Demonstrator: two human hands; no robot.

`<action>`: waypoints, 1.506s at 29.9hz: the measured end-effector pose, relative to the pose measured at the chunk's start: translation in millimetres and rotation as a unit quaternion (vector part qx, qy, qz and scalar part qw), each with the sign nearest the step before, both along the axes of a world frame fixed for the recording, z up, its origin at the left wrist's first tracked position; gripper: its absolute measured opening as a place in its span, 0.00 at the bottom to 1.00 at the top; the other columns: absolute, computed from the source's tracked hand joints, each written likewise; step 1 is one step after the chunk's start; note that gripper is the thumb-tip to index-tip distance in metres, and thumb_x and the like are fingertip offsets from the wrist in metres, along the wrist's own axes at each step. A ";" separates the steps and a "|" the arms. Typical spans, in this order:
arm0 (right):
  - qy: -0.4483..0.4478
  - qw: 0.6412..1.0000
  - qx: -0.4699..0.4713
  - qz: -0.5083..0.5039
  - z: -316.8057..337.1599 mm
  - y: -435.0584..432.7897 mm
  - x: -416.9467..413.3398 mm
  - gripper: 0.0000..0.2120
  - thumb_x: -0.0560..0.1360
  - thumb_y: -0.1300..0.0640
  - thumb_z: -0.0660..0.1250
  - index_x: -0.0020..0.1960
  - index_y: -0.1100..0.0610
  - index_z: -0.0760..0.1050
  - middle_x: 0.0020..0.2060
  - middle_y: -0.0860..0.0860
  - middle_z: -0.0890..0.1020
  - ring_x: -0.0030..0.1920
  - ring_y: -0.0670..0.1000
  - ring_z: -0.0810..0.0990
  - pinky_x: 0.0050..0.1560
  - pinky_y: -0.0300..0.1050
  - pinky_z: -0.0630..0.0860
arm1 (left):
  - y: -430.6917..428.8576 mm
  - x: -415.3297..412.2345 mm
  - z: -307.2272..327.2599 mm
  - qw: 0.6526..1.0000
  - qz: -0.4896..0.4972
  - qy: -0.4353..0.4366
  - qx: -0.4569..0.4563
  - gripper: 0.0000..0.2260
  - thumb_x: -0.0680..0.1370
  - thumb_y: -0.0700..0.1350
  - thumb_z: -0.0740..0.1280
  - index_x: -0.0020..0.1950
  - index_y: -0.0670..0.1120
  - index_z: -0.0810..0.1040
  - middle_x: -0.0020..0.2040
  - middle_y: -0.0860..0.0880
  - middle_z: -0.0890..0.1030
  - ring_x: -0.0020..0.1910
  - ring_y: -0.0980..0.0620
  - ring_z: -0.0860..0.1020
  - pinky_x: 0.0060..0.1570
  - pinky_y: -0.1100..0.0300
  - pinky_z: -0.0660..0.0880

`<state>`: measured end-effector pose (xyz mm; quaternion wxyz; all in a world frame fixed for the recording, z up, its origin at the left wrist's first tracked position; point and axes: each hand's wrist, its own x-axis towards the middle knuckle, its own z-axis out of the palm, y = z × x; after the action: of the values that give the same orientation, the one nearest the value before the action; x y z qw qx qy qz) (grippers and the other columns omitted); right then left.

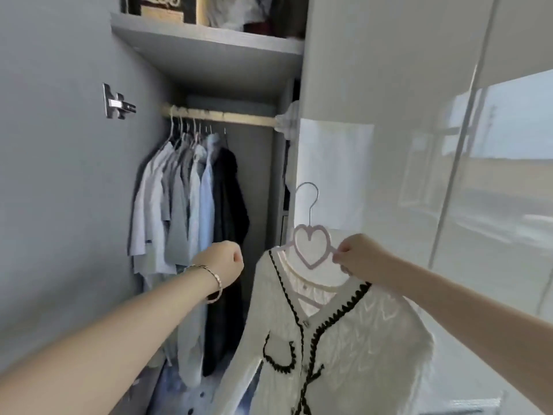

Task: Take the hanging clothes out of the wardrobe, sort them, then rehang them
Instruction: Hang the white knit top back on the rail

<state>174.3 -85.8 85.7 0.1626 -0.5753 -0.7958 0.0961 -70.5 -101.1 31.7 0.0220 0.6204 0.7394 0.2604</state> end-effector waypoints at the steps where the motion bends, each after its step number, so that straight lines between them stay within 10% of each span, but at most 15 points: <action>1: -0.039 0.999 0.007 0.029 3.5 9.5 -13.3 0.13 0.77 0.60 0.60 0.33 0.56 0.69 0.32 0.52 0.73 0.32 0.49 0.71 0.34 0.41 0.69 | 0.6 -8.9 3.8 1.000 0.016 0.002 0.004 0.13 0.76 0.38 0.56 0.35 0.51 0.71 0.38 0.50 0.78 0.40 0.48 0.77 0.37 0.60 0.71; 7: -0.378 0.915 0.133 0.048 43.3 40.1 -98.5 0.13 0.59 0.76 0.47 0.31 0.59 0.61 0.30 0.51 0.66 0.29 0.48 0.63 0.30 0.36 0.56 | 9.3 -58.5 31.1 0.998 0.054 0.000 0.019 0.11 0.77 0.40 0.55 0.44 0.45 0.77 0.45 0.47 0.81 0.46 0.47 0.80 0.46 0.55 0.77; 11: -0.513 0.843 0.154 0.049 95.4 70.9 -140.2 0.12 0.79 0.66 0.55 0.43 0.64 0.76 0.43 0.56 0.79 0.32 0.47 0.68 0.30 0.33 0.56 | 35.6 -89.6 53.6 0.999 0.040 0.014 0.017 0.10 0.78 0.40 0.55 0.47 0.44 0.77 0.48 0.46 0.81 0.48 0.47 0.79 0.49 0.54 0.77; 14: -0.449 0.882 0.144 -0.010 138.8 91.9 -164.3 0.19 0.80 0.64 0.55 0.30 0.58 0.63 0.30 0.51 0.66 0.30 0.47 0.63 0.29 0.34 0.57 | 68.1 -113.3 75.0 0.999 0.032 0.021 0.032 0.10 0.77 0.39 0.54 0.39 0.44 0.72 0.41 0.44 0.78 0.40 0.47 0.76 0.39 0.55 0.73; 18: -0.384 0.909 0.158 -0.024 169.8 125.4 -194.1 0.12 0.81 0.63 0.55 0.56 0.64 0.75 0.47 0.55 0.76 0.40 0.49 0.69 0.29 0.33 0.59 | 108.4 -134.9 106.7 0.997 0.016 0.034 0.063 0.10 0.77 0.39 0.55 0.37 0.45 0.69 0.41 0.44 0.76 0.39 0.48 0.72 0.37 0.58 0.70; 21: -0.307 0.936 0.170 -0.019 163.6 165.4 -221.1 0.08 0.79 0.66 0.57 0.53 0.61 0.73 0.38 0.52 0.74 0.35 0.47 0.70 0.37 0.34 0.72 | 135.1 -148.0 122.0 0.996 0.009 0.040 0.080 0.12 0.78 0.39 0.56 0.35 0.47 0.69 0.37 0.47 0.75 0.38 0.48 0.72 0.32 0.61 0.67; 25: -0.063 0.982 0.176 -0.037 155.1 221.0 -246.9 0.14 0.78 0.63 0.57 0.61 0.64 0.74 0.56 0.60 0.78 0.58 0.60 0.76 0.49 0.44 0.71 | 160.3 -162.7 130.2 0.993 0.015 0.056 0.099 0.10 0.78 0.40 0.56 0.40 0.46 0.74 0.42 0.46 0.79 0.40 0.47 0.75 0.35 0.60 0.69; 33: 0.204 0.968 0.146 -0.031 160.5 310.1 -304.9 0.15 0.79 0.59 0.56 0.62 0.63 0.72 0.58 0.59 0.77 0.59 0.58 0.77 0.49 0.43 0.72 | 195.7 -185.5 134.5 0.989 0.055 0.068 0.122 0.11 0.77 0.40 0.56 0.43 0.44 0.78 0.41 0.46 0.81 0.40 0.48 0.78 0.36 0.58 0.72; 40: 0.218 0.973 0.065 0.022 121.3 342.8 -361.0 0.23 0.78 0.61 0.56 0.73 0.60 0.61 0.64 0.59 0.74 0.62 0.59 0.75 0.62 0.51 0.74 | 207.0 -192.0 143.6 0.985 0.084 0.050 0.143 0.09 0.77 0.42 0.58 0.44 0.49 0.77 0.40 0.51 0.81 0.36 0.52 0.75 0.41 0.57 0.75; 45: 0.237 0.964 0.036 0.115 115.2 345.8 -352.5 0.16 0.76 0.64 0.57 0.63 0.60 0.69 0.45 0.57 0.78 0.40 0.54 0.79 0.35 0.39 0.75 | 210.0 -189.6 149.1 0.984 0.076 0.065 0.144 0.09 0.77 0.42 0.58 0.46 0.48 0.78 0.43 0.50 0.82 0.40 0.50 0.78 0.40 0.59 0.74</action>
<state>-178.2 260.1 200.9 0.3556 -0.4346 -0.7979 0.2189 -260.1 108.9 180.8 -0.1356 0.5747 0.7389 0.3246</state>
